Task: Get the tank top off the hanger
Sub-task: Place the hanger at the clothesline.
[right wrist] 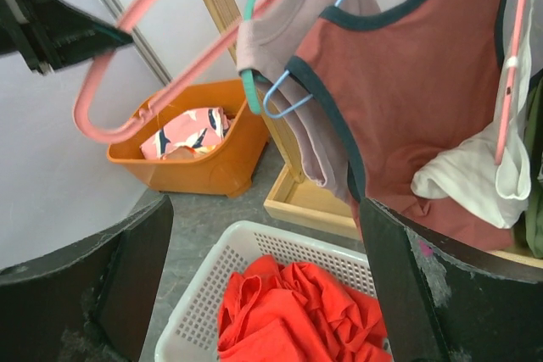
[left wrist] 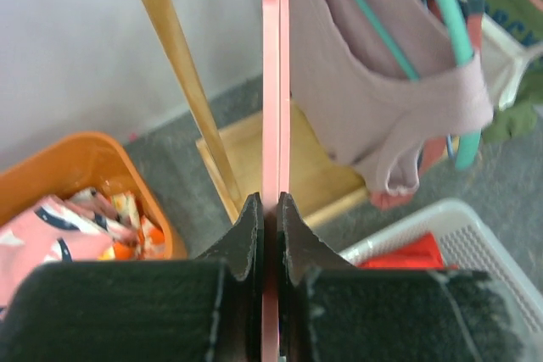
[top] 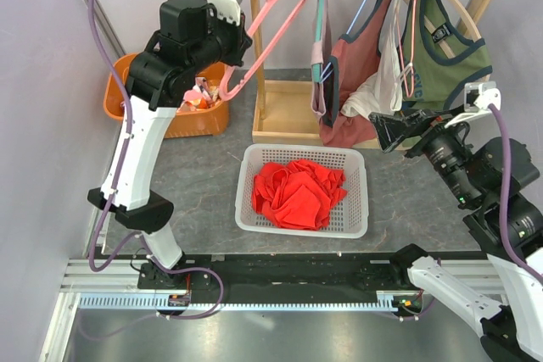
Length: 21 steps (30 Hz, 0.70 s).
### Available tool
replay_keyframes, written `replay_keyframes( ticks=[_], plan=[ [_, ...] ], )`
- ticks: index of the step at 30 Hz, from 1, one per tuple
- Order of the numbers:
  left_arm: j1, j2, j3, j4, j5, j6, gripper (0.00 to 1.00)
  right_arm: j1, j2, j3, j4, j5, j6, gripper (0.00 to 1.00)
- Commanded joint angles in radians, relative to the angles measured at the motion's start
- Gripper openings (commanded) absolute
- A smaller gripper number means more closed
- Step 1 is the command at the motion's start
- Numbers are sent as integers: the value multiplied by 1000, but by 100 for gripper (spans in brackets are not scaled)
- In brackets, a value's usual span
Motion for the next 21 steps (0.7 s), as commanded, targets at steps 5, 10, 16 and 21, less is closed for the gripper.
replay_keyframes(
  ticks=[5, 10, 16, 21],
  plan=[
    [-8, 76, 30, 263, -88, 22, 2, -3, -20, -86, 70, -24, 27, 98],
    [-10, 143, 64, 285, -100, 36, 2, -2, -40, -128, 86, -30, 37, 98],
    [-8, 188, 85, 321, -116, 60, 2, -2, -74, -172, 90, -36, 34, 98],
    [-8, 199, 85, 349, -129, 80, 2, -2, -85, -203, 99, -54, 34, 98]
  ],
)
